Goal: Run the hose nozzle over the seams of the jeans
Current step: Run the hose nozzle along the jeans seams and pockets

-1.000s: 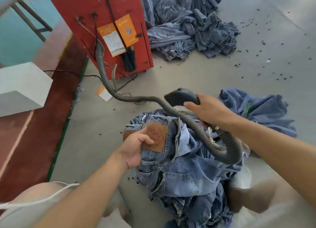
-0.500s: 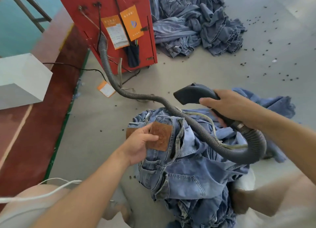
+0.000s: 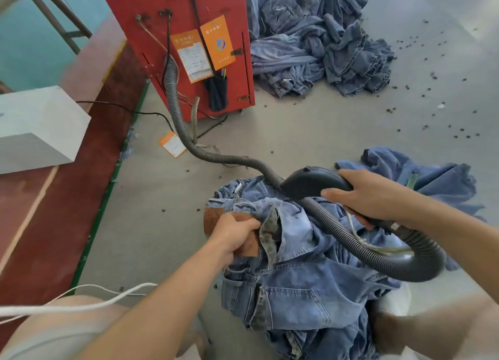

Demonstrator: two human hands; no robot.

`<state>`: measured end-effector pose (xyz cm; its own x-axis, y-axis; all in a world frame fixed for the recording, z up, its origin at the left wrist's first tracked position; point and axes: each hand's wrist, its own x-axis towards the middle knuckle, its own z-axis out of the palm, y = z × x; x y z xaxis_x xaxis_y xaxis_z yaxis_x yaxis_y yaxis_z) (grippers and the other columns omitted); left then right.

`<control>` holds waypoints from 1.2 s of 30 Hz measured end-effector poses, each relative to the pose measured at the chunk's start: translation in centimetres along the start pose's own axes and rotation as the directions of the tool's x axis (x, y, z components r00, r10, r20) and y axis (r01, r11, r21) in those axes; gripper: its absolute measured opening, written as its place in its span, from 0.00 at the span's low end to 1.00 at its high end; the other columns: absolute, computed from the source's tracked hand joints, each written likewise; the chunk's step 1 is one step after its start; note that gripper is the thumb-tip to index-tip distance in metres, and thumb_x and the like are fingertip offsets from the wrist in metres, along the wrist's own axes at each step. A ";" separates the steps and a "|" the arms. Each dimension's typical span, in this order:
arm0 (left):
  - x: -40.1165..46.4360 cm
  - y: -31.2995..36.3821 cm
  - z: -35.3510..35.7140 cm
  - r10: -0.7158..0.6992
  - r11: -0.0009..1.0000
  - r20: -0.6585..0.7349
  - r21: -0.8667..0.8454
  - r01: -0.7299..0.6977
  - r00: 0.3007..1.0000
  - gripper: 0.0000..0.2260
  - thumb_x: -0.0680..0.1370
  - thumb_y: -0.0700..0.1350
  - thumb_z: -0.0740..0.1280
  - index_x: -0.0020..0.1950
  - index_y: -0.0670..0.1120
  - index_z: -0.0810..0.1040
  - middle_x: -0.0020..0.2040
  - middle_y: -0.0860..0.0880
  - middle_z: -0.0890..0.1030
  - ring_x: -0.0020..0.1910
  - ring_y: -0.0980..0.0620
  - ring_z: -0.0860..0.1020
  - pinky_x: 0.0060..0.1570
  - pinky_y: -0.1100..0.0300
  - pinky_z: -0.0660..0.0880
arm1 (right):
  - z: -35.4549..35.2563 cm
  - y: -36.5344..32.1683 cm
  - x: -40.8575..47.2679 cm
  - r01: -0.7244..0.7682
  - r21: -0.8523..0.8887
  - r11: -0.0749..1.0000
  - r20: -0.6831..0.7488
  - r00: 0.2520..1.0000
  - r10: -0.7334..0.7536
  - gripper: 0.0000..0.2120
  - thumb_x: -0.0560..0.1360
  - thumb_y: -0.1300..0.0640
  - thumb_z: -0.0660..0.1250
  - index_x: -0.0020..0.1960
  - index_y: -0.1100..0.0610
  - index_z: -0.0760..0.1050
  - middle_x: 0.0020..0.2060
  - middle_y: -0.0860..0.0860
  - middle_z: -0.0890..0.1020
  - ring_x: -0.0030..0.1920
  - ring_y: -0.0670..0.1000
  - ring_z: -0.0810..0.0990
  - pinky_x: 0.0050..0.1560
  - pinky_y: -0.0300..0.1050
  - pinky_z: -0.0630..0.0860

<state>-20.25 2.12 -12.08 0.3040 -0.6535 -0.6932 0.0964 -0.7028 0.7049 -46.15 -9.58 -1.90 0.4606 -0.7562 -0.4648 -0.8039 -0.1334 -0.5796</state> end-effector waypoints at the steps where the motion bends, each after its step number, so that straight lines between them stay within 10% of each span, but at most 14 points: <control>1: 0.2 0.0 0.0 -0.032 0.996 -0.021 -0.083 0.030 0.999 0.18 0.76 0.38 0.73 0.29 0.48 0.72 0.26 0.46 0.75 0.23 0.49 0.75 0.31 0.55 0.77 | 0.1 0.1 -0.1 -0.002 -0.016 1.000 0.011 1.000 0.002 0.17 0.81 0.41 0.66 0.48 0.55 0.71 0.23 0.52 0.78 0.21 0.53 0.76 0.29 0.55 0.80; 4: -0.7 0.5 0.7 -0.110 0.952 0.067 -0.279 0.125 0.992 0.07 0.79 0.43 0.74 0.44 0.43 0.79 0.41 0.39 0.85 0.37 0.42 0.84 0.48 0.37 0.83 | 0.2 0.1 -0.2 0.005 -0.036 0.999 0.003 1.000 -0.005 0.16 0.81 0.41 0.66 0.48 0.54 0.71 0.22 0.49 0.77 0.19 0.52 0.76 0.29 0.55 0.79; 7: -1.2 0.4 1.3 -0.097 0.988 0.121 -0.111 0.111 0.988 0.27 0.66 0.53 0.85 0.57 0.44 0.78 0.50 0.41 0.87 0.47 0.41 0.86 0.44 0.42 0.85 | 0.1 0.2 -0.3 0.011 -0.050 0.999 0.000 1.000 -0.011 0.16 0.80 0.41 0.66 0.48 0.54 0.71 0.22 0.48 0.77 0.20 0.51 0.76 0.26 0.50 0.78; 12: -0.4 0.8 1.0 -0.082 0.971 0.041 -0.221 0.090 0.996 0.04 0.77 0.38 0.75 0.43 0.43 0.82 0.44 0.40 0.85 0.42 0.40 0.85 0.49 0.40 0.84 | -0.6 0.6 -0.9 0.046 -0.026 0.999 0.094 0.995 -0.044 0.13 0.79 0.40 0.66 0.50 0.49 0.73 0.27 0.51 0.81 0.22 0.53 0.77 0.29 0.53 0.80; 15: 0.1 0.8 0.5 -0.060 0.888 0.199 -0.438 0.144 0.978 0.16 0.81 0.36 0.69 0.33 0.45 0.81 0.41 0.40 0.86 0.39 0.43 0.86 0.39 0.49 0.84 | -0.7 0.3 -1.8 0.065 0.019 0.998 0.239 0.969 -0.068 0.07 0.80 0.38 0.66 0.47 0.40 0.74 0.27 0.55 0.82 0.24 0.52 0.78 0.36 0.56 0.83; 19: -0.6 0.9 0.3 -0.022 0.803 0.351 -0.552 0.226 0.936 0.09 0.82 0.42 0.67 0.46 0.39 0.83 0.48 0.37 0.86 0.45 0.41 0.86 0.45 0.47 0.84 | 1.2 -1.0 -2.2 0.143 -0.073 0.987 0.179 0.975 -0.128 0.11 0.81 0.39 0.66 0.49 0.46 0.75 0.25 0.42 0.79 0.22 0.42 0.75 0.28 0.34 0.71; 23: -0.7 0.7 0.4 0.035 0.799 0.394 -0.563 0.211 0.918 0.17 0.84 0.47 0.63 0.65 0.36 0.80 0.63 0.35 0.82 0.59 0.38 0.83 0.56 0.43 0.82 | 2.7 -1.8 -1.3 0.133 -0.010 0.991 -0.067 0.989 -0.133 0.08 0.82 0.43 0.65 0.51 0.48 0.75 0.25 0.45 0.79 0.21 0.43 0.74 0.28 0.42 0.73; 28: -0.6 0.5 0.4 0.050 0.760 0.414 -0.606 0.234 0.909 0.18 0.81 0.51 0.64 0.56 0.38 0.85 0.59 0.35 0.84 0.55 0.39 0.85 0.49 0.45 0.84 | 0.7 -0.8 -3.5 0.118 0.042 0.992 0.251 0.960 -0.125 0.08 0.80 0.38 0.65 0.47 0.41 0.74 0.27 0.52 0.81 0.23 0.50 0.77 0.29 0.45 0.76; 33: -1.2 0.1 1.0 0.022 0.808 0.479 -0.526 0.267 0.878 0.21 0.84 0.53 0.61 0.61 0.39 0.85 0.63 0.37 0.83 0.59 0.39 0.84 0.51 0.44 0.83 | 2.7 -1.9 -1.3 0.136 -0.057 0.989 -0.129 0.981 -0.142 0.11 0.82 0.42 0.65 0.48 0.48 0.73 0.28 0.50 0.80 0.22 0.43 0.76 0.26 0.41 0.72; 36: -1.0 0.4 0.6 0.033 0.798 0.468 -0.544 0.258 0.883 0.23 0.85 0.55 0.58 0.62 0.39 0.84 0.63 0.37 0.82 0.59 0.39 0.84 0.52 0.44 0.83 | -0.2 -0.7 -1.8 0.120 0.048 0.992 -0.042 0.992 -0.118 0.12 0.79 0.39 0.66 0.48 0.47 0.73 0.28 0.54 0.81 0.23 0.53 0.79 0.26 0.48 0.78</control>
<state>-21.11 2.36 -11.21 -0.1719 -0.7321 -0.6591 0.6714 -0.5767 0.4655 -46.49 -8.22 -0.52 0.5361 -0.7615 -0.3642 -0.7235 -0.1922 -0.6630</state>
